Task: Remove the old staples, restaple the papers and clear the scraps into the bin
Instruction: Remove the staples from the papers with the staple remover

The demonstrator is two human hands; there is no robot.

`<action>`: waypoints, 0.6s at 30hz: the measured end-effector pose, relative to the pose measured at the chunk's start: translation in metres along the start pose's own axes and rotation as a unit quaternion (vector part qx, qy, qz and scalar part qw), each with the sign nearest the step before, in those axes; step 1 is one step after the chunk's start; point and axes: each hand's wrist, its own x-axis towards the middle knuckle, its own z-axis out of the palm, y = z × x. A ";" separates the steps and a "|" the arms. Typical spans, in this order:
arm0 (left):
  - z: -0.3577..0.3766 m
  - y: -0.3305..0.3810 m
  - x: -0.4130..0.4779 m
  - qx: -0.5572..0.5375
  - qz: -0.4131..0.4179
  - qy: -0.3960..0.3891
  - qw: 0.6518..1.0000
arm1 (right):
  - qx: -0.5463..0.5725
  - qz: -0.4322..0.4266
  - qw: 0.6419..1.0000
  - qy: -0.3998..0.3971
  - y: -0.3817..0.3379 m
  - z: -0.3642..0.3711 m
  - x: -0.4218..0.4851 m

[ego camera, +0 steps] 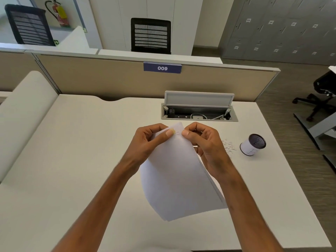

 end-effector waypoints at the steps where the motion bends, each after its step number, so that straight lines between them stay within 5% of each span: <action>1: -0.001 0.000 0.000 0.015 0.004 -0.001 1.000 | -0.001 0.001 1.000 -0.004 0.001 0.000 0.001; 6: -0.007 -0.009 0.004 0.065 0.002 0.010 0.998 | -0.031 0.015 0.999 -0.037 0.007 0.000 0.005; 14: -0.051 -0.054 0.015 0.070 -0.126 0.113 0.983 | -0.086 0.173 0.964 -0.182 0.068 -0.019 0.011; 18: -0.078 -0.108 0.024 0.103 -0.208 0.065 0.971 | -0.064 0.219 0.959 -0.168 0.116 -0.013 0.017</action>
